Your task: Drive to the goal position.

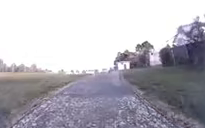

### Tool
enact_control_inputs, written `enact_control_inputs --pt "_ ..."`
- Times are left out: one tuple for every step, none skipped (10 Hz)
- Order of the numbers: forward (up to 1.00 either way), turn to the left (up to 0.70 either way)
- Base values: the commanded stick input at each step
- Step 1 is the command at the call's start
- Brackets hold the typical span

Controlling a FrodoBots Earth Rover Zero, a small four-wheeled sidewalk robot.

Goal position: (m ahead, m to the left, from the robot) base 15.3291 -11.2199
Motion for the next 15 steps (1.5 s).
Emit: enact_control_inputs --pt "0.5 0.0" --pt "0.5 0.0" --pt "0.5 0.0" --pt "0.5 0.0" --pt "0.5 0.0" --pt "0.5 0.0" --pt "0.5 0.0" --pt "0.5 0.0" --pt "0.5 0.0" --pt "0.5 0.0" --pt "0.5 0.0" --pt "0.5 0.0" --pt "0.5 0.0" --pt "0.5 0.0" --pt "0.5 0.0"
